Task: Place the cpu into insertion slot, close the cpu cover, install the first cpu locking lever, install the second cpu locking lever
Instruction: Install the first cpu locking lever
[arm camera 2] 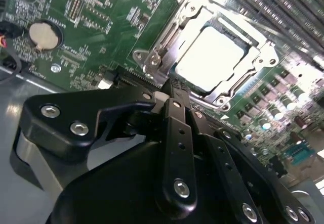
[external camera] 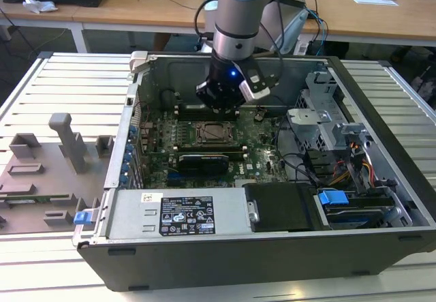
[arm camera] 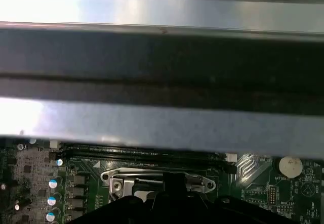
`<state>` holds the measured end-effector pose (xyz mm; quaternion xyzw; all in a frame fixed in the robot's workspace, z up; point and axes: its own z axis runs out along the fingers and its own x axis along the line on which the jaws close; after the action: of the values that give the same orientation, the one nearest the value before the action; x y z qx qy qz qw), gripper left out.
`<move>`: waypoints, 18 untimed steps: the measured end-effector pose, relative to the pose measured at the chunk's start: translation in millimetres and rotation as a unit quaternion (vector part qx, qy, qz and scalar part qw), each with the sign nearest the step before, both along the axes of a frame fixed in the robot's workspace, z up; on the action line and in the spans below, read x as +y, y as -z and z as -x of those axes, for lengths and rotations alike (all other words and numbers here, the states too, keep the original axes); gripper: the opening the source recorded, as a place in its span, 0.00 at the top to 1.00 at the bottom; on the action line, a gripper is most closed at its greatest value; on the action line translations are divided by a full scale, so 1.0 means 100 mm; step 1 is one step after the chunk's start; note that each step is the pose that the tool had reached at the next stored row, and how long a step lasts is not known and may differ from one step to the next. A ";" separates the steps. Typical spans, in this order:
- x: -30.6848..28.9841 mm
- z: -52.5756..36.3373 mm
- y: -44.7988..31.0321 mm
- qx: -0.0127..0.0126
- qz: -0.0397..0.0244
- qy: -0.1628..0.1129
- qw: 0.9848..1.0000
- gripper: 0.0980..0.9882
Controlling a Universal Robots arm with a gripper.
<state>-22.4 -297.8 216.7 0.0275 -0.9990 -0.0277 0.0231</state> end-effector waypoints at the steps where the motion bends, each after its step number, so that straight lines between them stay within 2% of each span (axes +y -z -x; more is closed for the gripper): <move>1: -0.026 0.000 0.000 0.000 0.000 0.000 1.000 0.99; 8: -0.183 0.000 0.000 0.000 0.000 0.000 1.000 0.99; 12: -0.204 0.000 0.001 0.000 0.000 0.000 1.000 0.99; 18: -0.205 0.000 -0.071 0.000 0.000 0.000 1.000 0.99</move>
<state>-22.4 -318.3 223.8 0.0274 -0.9990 -0.0277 0.0230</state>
